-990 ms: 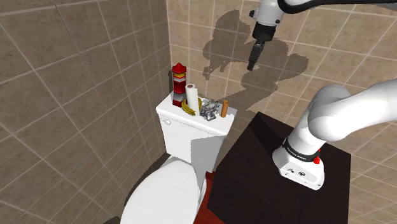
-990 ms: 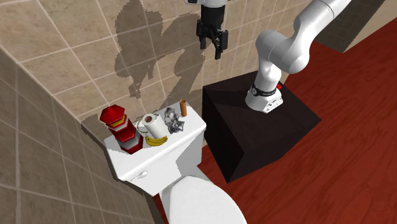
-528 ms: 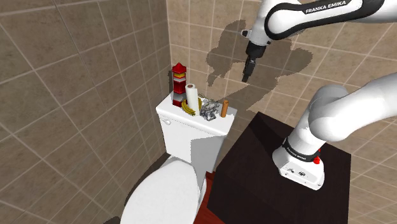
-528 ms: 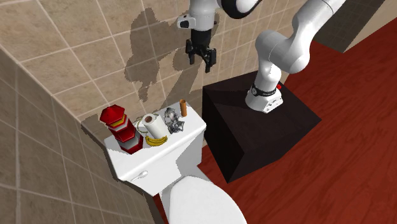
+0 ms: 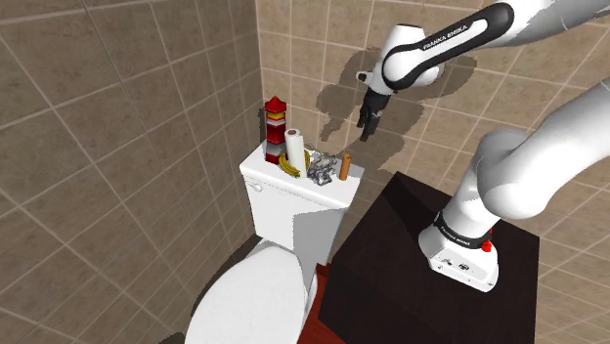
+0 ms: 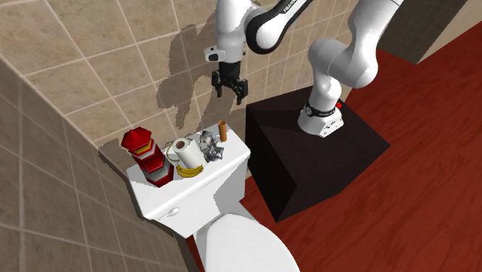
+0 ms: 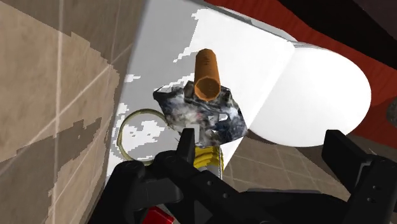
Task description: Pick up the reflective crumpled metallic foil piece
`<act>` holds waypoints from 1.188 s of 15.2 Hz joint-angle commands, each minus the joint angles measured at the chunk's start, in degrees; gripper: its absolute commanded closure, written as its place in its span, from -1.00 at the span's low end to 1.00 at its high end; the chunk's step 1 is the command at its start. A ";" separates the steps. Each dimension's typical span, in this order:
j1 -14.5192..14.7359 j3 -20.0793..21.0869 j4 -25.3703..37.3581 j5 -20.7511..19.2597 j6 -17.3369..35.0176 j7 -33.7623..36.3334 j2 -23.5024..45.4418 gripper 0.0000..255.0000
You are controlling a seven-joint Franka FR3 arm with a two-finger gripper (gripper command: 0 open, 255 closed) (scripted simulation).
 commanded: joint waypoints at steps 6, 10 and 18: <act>17.17 -15.36 5.35 25.83 12.44 -32.86 21.20 -1.00; 16.27 -12.05 13.09 51.25 9.75 -57.87 37.06 -1.00; 6.73 -1.24 22.80 66.94 7.32 -75.63 51.63 -1.00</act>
